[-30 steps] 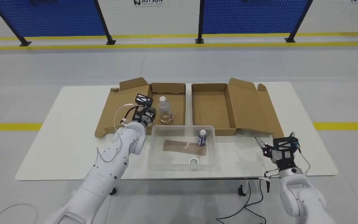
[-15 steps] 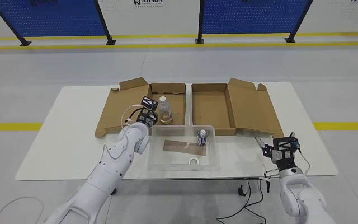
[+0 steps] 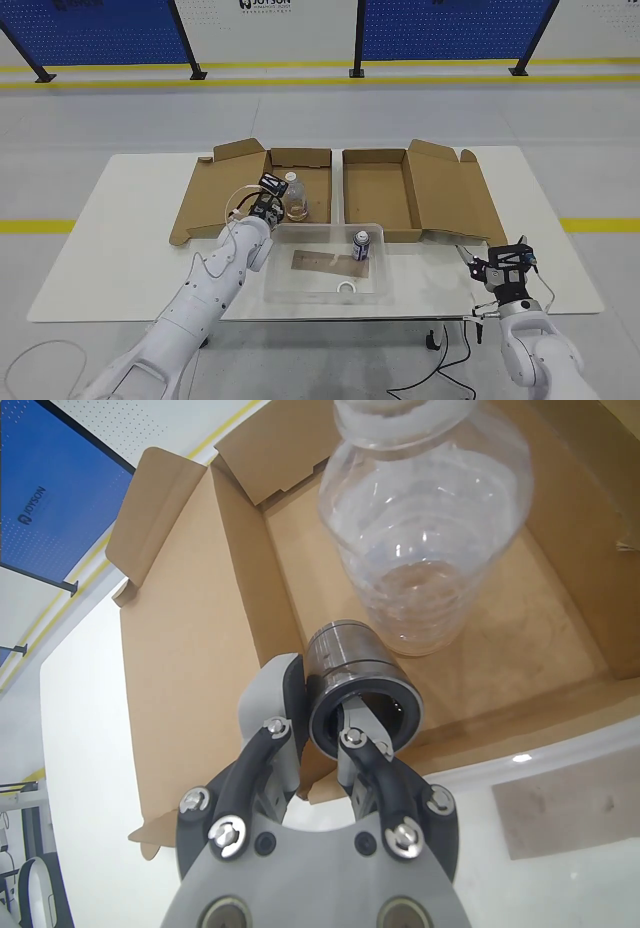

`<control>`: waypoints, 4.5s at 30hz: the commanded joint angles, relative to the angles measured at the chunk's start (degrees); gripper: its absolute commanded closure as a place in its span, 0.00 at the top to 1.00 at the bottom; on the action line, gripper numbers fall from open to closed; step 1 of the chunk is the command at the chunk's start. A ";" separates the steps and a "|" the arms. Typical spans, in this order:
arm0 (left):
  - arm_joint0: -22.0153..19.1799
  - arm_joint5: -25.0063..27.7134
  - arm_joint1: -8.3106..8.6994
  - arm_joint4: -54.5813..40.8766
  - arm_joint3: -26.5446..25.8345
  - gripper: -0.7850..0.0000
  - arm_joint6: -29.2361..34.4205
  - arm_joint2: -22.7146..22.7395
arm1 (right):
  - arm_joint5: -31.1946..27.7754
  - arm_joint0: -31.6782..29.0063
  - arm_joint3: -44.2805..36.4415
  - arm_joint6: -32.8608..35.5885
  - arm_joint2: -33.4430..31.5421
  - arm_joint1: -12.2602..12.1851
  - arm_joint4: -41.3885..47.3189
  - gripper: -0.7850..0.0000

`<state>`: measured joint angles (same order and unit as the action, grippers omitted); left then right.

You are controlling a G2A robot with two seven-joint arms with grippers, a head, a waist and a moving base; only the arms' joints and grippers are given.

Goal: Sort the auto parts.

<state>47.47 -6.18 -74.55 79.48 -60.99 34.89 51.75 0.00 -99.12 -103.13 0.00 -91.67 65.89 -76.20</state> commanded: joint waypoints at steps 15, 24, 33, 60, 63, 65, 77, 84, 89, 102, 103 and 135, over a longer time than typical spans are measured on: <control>-0.50 0.28 -1.06 1.11 1.22 0.27 -0.27 1.03 | 0.00 0.00 0.00 0.00 0.00 0.00 0.00 1.00; 0.92 0.41 -1.09 1.32 -1.60 0.45 -0.75 2.88 | 0.00 0.00 0.00 0.00 0.00 0.00 0.00 1.00; 6.31 2.97 -0.29 -3.46 -14.04 0.58 0.54 7.62 | 0.00 0.00 0.00 0.00 0.00 0.00 0.00 1.00; 20.60 16.56 -0.06 -7.56 -29.13 0.48 -4.12 2.27 | 0.00 0.00 0.00 0.00 0.00 0.00 0.00 1.00; 19.31 16.31 -0.54 -7.26 -27.29 0.50 -4.47 0.85 | 0.00 0.00 0.00 0.00 0.00 0.00 0.00 1.00; 18.43 15.90 -0.90 -7.26 -25.94 0.58 -4.81 -0.01 | 0.00 0.00 0.00 0.00 0.00 0.00 0.00 1.00; 12.50 13.61 -3.49 -6.66 -16.66 0.62 -6.24 -5.38 | 0.00 0.00 0.00 0.00 0.00 0.00 0.00 1.00; 9.82 12.78 -4.89 -7.62 -12.23 0.68 -6.99 -6.99 | 0.00 0.00 0.00 0.00 0.00 0.00 0.00 1.00; 8.72 12.72 -5.76 -9.62 -10.30 0.69 -6.69 -7.55 | 0.00 0.00 0.00 0.00 0.00 0.00 0.00 1.00; 7.17 13.17 -7.59 -13.35 -7.60 0.74 -7.44 -8.55 | 0.00 0.00 0.00 0.00 0.00 0.00 0.00 1.00; 7.11 13.28 -7.66 -13.53 -7.44 0.76 -7.55 -8.49 | 0.00 0.00 0.00 0.00 0.00 0.00 0.00 1.00; 6.59 12.17 -9.73 -15.93 -2.98 0.67 -13.19 -7.05 | 0.00 0.00 0.00 0.00 0.00 0.00 0.00 1.00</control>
<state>54.12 6.02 -84.22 63.52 -64.14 21.80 44.70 0.00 -99.12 -103.13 0.00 -91.67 65.89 -76.20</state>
